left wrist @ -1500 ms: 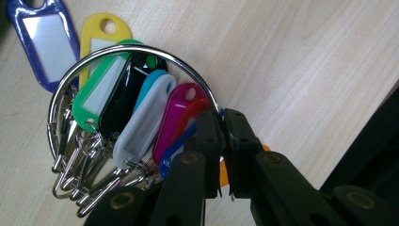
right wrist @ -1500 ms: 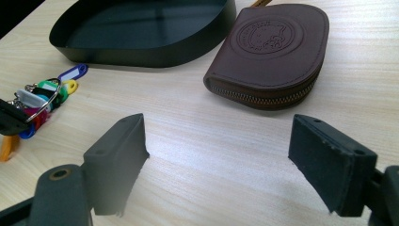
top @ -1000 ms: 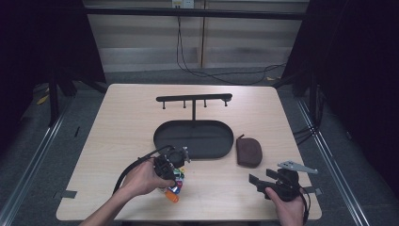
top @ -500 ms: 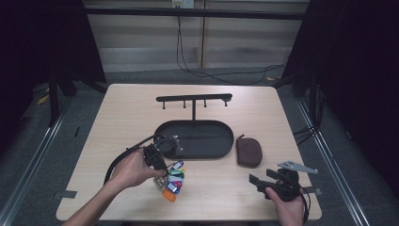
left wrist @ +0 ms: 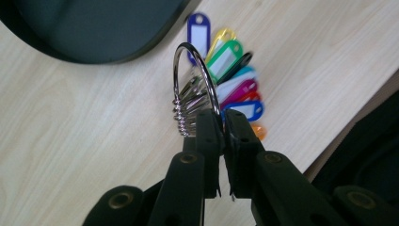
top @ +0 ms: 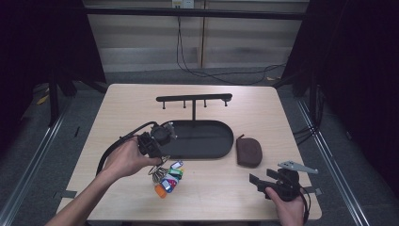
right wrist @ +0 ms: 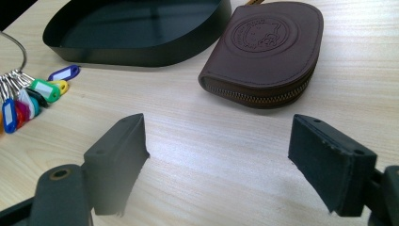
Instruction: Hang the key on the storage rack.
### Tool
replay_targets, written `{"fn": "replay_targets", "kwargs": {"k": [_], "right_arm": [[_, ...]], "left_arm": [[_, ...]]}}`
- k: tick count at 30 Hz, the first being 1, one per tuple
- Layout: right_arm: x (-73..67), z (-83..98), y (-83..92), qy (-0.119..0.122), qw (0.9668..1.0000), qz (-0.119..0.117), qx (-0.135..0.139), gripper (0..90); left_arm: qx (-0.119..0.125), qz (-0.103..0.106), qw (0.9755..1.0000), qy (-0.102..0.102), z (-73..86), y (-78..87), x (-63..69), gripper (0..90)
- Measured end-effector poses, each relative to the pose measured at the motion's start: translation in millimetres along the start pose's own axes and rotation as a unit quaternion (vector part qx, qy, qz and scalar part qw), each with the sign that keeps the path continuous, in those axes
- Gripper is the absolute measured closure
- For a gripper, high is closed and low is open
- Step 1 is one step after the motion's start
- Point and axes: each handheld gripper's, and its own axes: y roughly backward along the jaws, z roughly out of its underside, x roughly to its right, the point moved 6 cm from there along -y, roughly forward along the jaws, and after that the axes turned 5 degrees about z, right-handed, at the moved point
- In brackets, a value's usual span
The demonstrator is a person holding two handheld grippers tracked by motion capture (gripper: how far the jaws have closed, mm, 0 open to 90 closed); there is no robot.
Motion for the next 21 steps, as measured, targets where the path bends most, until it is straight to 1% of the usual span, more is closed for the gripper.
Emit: {"fn": "replay_targets", "kwargs": {"k": [2,3,4,5,6,7,8,12,13,14,18,19,20,21], "right_arm": [[0.0,0.0,-0.2,0.001,1.0000,0.000,0.000,19.7],[-0.1,0.0,-0.2,0.001,1.0000,0.000,0.000,19.7],[-0.2,0.0,-0.1,0.000,1.0000,0.000,0.000,19.7],[0.0,0.0,-0.1,0.001,1.0000,0.000,0.001,19.6],[0.1,-0.1,-0.1,0.001,1.0000,0.000,0.001,19.6],[0.1,-0.1,-0.1,0.000,1.0000,0.001,0.001,19.7],[0.0,0.0,-0.2,-0.001,1.0000,0.001,0.000,19.7],[0.3,0.2,-0.7,-0.001,1.0000,0.001,-0.001,19.7],[0.5,-0.1,-0.8,-0.002,1.0000,0.001,0.000,19.7],[0.8,0.1,-0.9,-0.004,1.0000,0.000,0.000,19.6],[1.1,0.3,-1.3,-0.006,1.0000,0.000,-0.002,19.7],[1.0,0.5,-1.0,-0.006,1.0000,0.001,-0.003,19.7],[1.0,0.5,-0.8,-0.005,1.0000,0.001,-0.002,19.7],[1.0,0.5,-0.8,-0.005,1.0000,0.001,-0.002,19.7]], "left_arm": [[0.004,0.003,1.0000,-0.005,0.7,6.0,-0.2,85.5],[0.004,0.003,1.0000,-0.005,0.7,6.0,-0.2,85.5],[0.011,0.010,0.9999,-0.003,1.3,9.9,0.7,85.5],[0.008,0.008,0.9999,-0.007,2.0,12.2,-0.1,85.5],[0.012,0.011,0.9998,-0.007,2.3,14.0,0.6,85.5],[0.011,0.016,0.9998,-0.010,3.0,16.0,0.5,85.5],[0.011,0.015,0.9998,-0.010,3.7,17.2,0.4,85.5],[0.010,0.018,0.9998,-0.008,5.0,23.7,-1.2,85.5],[0.012,0.024,0.9996,-0.002,4.4,28.4,-2.2,85.5],[0.011,0.021,0.9997,0.004,4.1,30.5,-2.6,85.5],[0.009,0.017,0.9998,0.004,3.0,37.8,-2.8,85.6],[0.009,0.019,0.9998,0.003,2.6,40.6,-2.4,85.5],[0.009,0.023,0.9997,-0.003,1.5,45.2,-1.6,85.5],[0.009,0.023,0.9997,-0.003,1.5,45.2,-1.6,85.5]]}}
